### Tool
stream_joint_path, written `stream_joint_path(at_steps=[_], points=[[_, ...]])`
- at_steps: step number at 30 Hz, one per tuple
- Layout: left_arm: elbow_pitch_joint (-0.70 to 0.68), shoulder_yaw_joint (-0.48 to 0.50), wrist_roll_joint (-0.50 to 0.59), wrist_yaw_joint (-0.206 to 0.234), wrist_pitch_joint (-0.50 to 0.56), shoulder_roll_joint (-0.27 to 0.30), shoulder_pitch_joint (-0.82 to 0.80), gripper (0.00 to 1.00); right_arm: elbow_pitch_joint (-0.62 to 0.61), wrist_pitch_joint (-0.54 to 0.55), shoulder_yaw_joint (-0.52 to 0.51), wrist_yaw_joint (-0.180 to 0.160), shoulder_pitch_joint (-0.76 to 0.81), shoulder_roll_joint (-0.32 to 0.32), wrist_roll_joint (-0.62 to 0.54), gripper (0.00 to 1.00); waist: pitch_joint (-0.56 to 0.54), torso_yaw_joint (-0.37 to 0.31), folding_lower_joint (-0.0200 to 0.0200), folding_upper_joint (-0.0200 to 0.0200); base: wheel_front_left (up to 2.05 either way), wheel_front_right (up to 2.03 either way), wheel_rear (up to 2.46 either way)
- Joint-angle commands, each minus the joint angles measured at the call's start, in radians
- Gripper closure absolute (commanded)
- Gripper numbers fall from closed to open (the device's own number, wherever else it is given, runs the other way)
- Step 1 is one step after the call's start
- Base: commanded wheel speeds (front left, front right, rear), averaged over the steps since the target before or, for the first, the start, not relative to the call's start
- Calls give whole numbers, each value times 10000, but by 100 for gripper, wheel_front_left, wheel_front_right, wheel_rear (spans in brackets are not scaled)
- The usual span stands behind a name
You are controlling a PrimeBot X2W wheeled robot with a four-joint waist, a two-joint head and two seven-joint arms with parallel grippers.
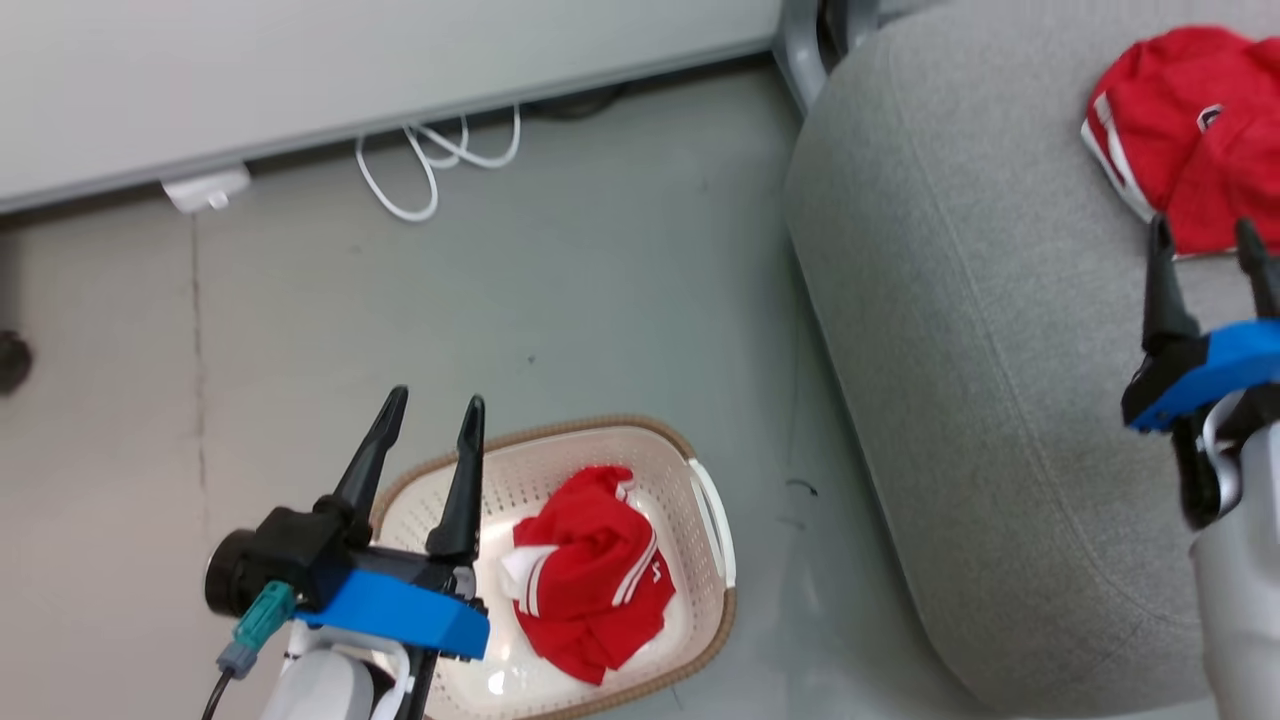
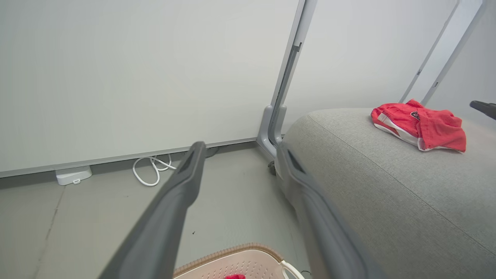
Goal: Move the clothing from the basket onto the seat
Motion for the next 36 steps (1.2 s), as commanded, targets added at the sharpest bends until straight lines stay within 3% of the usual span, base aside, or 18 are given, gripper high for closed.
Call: stream_joint_path(at_steps=[1, 10, 18, 25, 36], points=[[96, 161, -35, -67, -28, -60, 175, 0, -376, -145, 87, 1, 507, 166, 201, 0, -651, 174, 2, 0, 0, 0, 0], [405, 905, -5, -81, -26, -316, 915, 0, -3722, -208, 636, 3, 3396, 1096, 819, 0, -1651, 716, 2, 0, 0, 0, 0], [710, 1472, 76, -90, -28, -409, 1383, 0, -5591, 415, 1084, 1, 5290, 1545, 767, 0, -2162, 1161, 2, 0, 0, 0, 0], [785, 1945, 230, -93, -26, -460, 1664, 0, -6415, 818, 1402, 1, 6219, 1653, 848, 0, -2482, 1582, 2, 0, 0, 0, 0], [936, 2087, 314, -90, -27, -346, 1778, 0, -6463, 930, 1720, 3, 6734, 1665, 1371, 0, -2623, 2096, 2, 0, 0, 0, 0]])
